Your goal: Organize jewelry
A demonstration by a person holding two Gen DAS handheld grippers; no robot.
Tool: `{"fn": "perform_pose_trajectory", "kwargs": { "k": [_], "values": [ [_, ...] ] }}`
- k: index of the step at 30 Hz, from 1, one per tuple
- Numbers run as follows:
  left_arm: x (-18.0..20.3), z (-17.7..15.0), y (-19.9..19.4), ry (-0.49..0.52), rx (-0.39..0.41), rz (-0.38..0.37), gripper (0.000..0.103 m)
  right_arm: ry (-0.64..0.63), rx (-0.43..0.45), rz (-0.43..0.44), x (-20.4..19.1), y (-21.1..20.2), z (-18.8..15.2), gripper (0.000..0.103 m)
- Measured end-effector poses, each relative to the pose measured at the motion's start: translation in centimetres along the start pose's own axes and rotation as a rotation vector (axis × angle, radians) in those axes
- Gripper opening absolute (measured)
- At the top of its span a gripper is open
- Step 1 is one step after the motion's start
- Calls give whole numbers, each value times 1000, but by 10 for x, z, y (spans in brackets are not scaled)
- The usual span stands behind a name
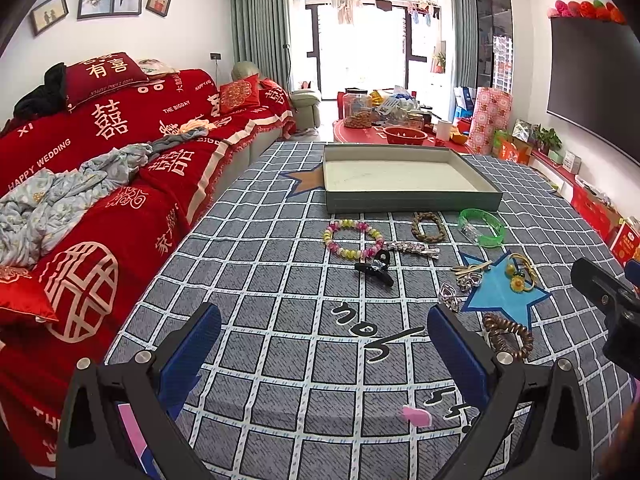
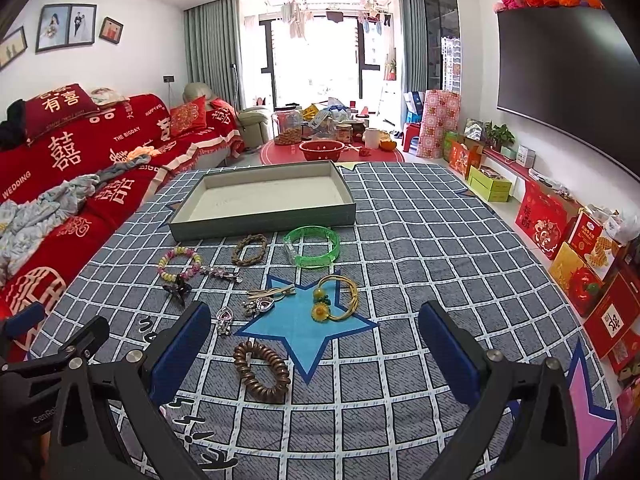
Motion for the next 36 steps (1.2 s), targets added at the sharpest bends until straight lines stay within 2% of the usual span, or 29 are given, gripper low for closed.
{"fn": "perform_pose_trajectory", "kwargs": {
  "k": [36],
  "values": [
    [-1,0,0,-1,0,-2,103,7,3,5,0,-3,1,103]
  ]
}}
Point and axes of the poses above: each gripper's, at about its wrist camera, not at the fingertips, and y roughly the way its jaws point, x to its right, z to its top, the point moved 4 cm from there along y, roughly the way its jaws point, and after that the axes turned 8 degrees about z, right-handed, at the moved point
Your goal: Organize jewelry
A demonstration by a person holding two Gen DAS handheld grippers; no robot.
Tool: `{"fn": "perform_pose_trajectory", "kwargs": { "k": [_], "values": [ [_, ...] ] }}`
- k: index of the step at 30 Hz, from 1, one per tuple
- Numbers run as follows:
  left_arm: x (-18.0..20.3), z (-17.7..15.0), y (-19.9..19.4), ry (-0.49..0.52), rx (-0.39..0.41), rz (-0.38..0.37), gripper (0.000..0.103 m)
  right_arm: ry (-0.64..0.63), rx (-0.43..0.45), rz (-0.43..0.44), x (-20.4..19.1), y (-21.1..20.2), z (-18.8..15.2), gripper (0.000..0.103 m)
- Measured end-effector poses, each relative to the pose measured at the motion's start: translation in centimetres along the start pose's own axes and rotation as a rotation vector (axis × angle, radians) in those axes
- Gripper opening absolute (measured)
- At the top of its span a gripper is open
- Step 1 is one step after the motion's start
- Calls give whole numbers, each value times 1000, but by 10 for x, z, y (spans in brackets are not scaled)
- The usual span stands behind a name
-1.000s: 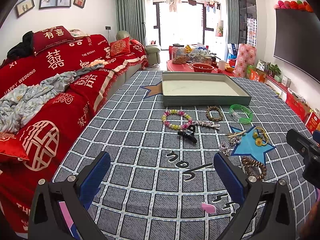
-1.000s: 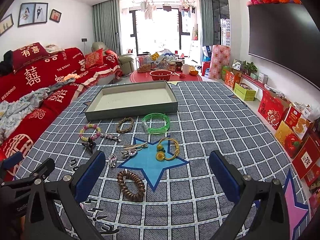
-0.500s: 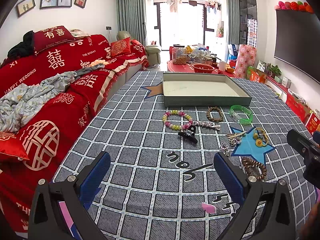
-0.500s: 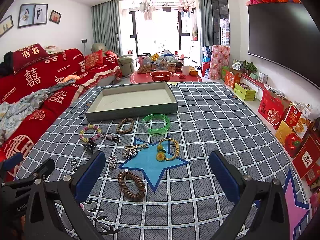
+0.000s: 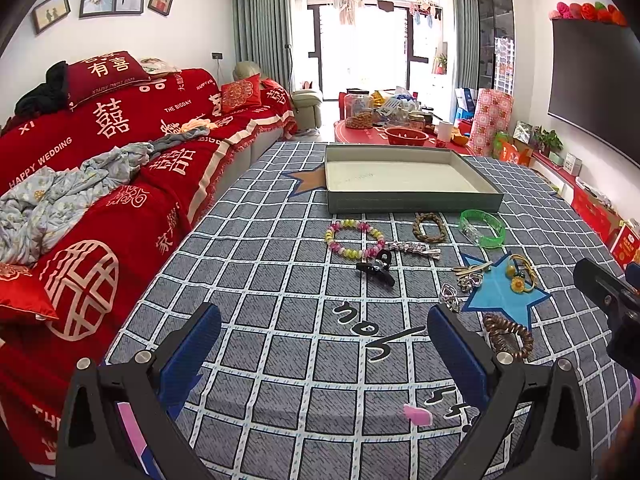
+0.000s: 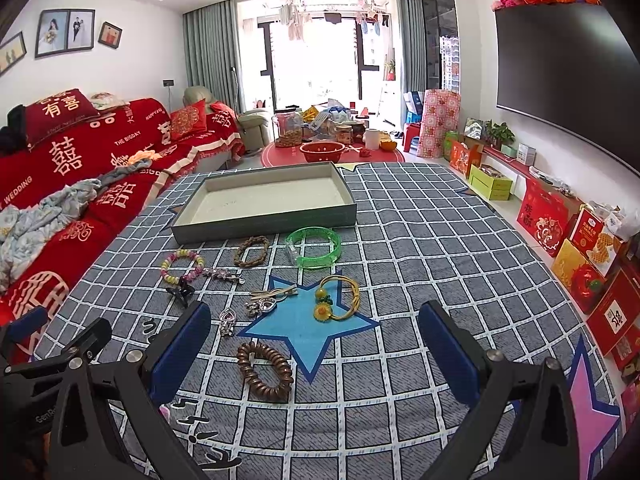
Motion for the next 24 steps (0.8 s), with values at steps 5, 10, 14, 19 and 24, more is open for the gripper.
{"fn": "perform_pose_trajectory", "kwargs": {
  "k": [5,10,14,19,24],
  "values": [
    [0,0,0,0,-1,0,103,1,0,2,0,-1,0,103],
    [0,0,0,0,-1,0,103,2,2,1,0,-1,0,103],
    [-1,0,0,-2,-1,0,103,3,2,4,0,-2,0,103],
    [-1,0,0,-2,-1,0,103,5,2,5,0,-3,1,103],
    [-1,0,0,-2,-1,0,103,8,1,5,0,-2,0,103]
  ]
}}
Point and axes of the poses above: each gripper's, at about its wrist camera, not at the fingertips, and y roughly the way its jaws point, x to its right, z to its top, the point moved 4 cm from there along y, roughly the way its jaws point, and after that the axes turned 8 degrees about z, right-handed, at the moved point
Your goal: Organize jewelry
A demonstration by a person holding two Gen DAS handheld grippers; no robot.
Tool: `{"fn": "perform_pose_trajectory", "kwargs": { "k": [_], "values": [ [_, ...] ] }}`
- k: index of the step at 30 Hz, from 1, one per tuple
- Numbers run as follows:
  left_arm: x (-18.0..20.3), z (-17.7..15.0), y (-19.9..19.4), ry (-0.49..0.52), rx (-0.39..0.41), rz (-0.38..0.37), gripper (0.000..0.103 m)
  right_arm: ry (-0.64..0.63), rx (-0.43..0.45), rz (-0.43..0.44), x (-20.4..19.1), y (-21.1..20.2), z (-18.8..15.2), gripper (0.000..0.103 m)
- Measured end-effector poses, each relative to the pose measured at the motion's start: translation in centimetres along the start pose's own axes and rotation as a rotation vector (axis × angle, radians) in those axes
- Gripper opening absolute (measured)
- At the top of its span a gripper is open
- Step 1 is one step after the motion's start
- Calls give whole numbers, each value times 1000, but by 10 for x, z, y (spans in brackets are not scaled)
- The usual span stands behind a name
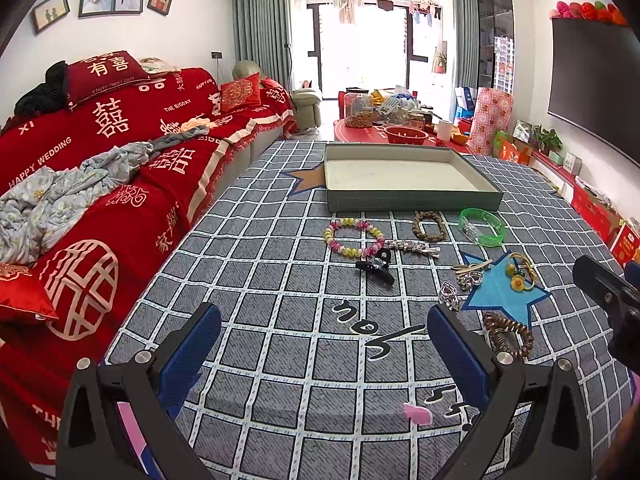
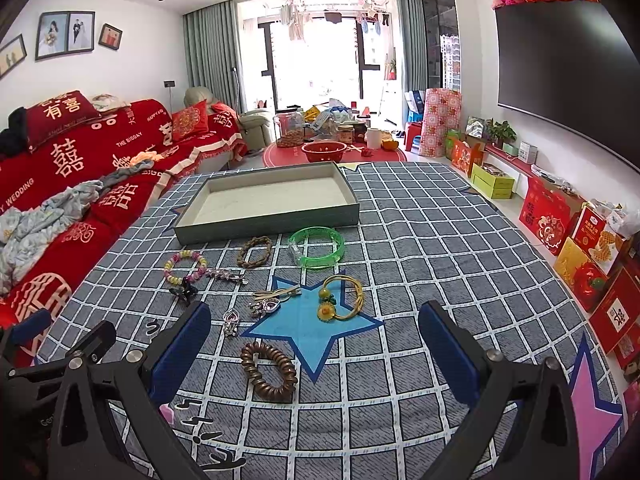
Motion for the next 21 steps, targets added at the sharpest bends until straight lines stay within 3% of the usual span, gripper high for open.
{"fn": "perform_pose_trajectory", "kwargs": {
  "k": [21],
  "values": [
    [0,-1,-1,-2,-3,-1,103,4,0,4,1,-1,0,103]
  ]
}}
Point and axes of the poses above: each gripper's, at about its wrist camera, not at the fingertips, and y roughly the way its jaws point, x to its right, z to its top, the point moved 4 cm from there along y, roughly the way its jaws point, and after that the axes turned 8 degrees about z, right-handed, at the moved point
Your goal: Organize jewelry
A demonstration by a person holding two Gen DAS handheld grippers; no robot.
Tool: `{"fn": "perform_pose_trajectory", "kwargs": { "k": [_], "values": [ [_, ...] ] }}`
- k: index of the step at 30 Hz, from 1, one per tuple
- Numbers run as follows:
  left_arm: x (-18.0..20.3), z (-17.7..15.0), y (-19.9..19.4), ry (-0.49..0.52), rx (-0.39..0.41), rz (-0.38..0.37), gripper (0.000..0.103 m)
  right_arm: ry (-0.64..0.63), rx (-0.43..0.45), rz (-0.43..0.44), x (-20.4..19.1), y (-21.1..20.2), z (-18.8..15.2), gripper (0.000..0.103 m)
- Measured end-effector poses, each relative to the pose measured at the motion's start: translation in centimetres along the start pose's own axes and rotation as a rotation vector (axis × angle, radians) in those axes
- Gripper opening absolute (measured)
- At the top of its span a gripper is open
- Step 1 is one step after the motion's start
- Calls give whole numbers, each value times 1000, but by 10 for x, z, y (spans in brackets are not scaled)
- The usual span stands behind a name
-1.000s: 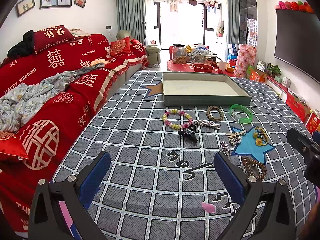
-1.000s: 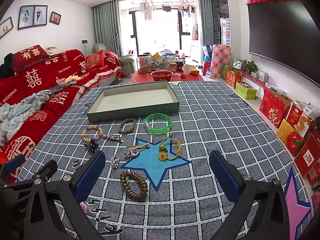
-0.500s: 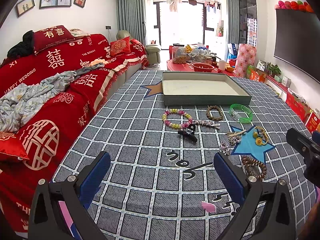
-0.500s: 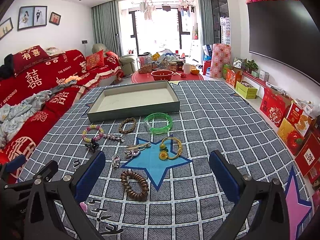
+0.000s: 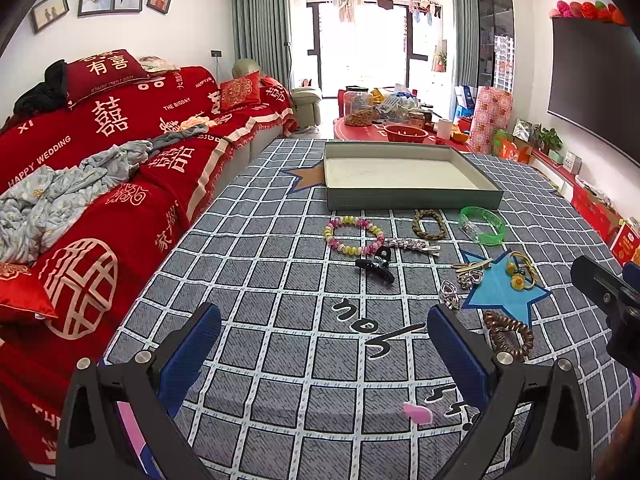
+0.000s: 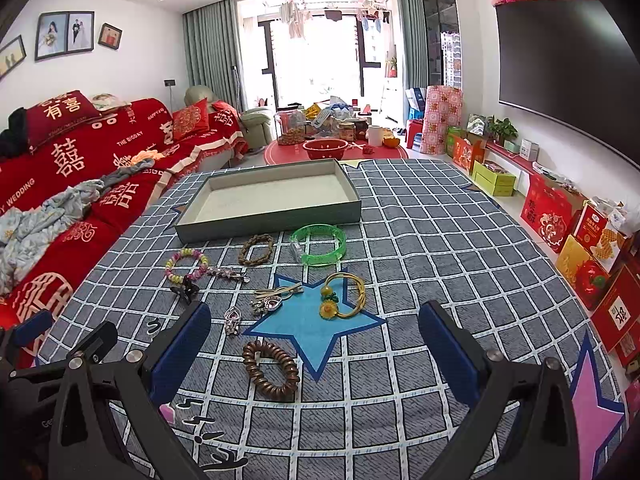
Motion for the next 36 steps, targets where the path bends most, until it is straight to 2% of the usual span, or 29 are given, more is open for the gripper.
{"fn": "perform_pose_trajectory", "kwargs": {
  "k": [10,17,22,28,36],
  "values": [
    [1,-4,7,10,-25,-11,103,4,-10,3,0,-3,0,103],
    [-4,-2,34,2,-130,-42,103,35,-81,-11,10,7,-4,103],
    [-2,4,57,-5,-208,-104,103,94,-167,-34,31,21,-9,103],
    [17,13,81,-7,-279,-168,103,86,-272,41,31,44,-24,103],
    [38,21,114,9,-337,-159,103,22,-381,130,5,77,-40,103]
  ]
}}
Point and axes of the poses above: each gripper's, at about its wrist camera, not at the fingertips, and y roughly the way its jaws point, x to its right, z to its top, the point moved 4 cm from there along y, roughly the way its jaws point, and after that the axes turned 8 degrees about z, right-handed, at the moved point
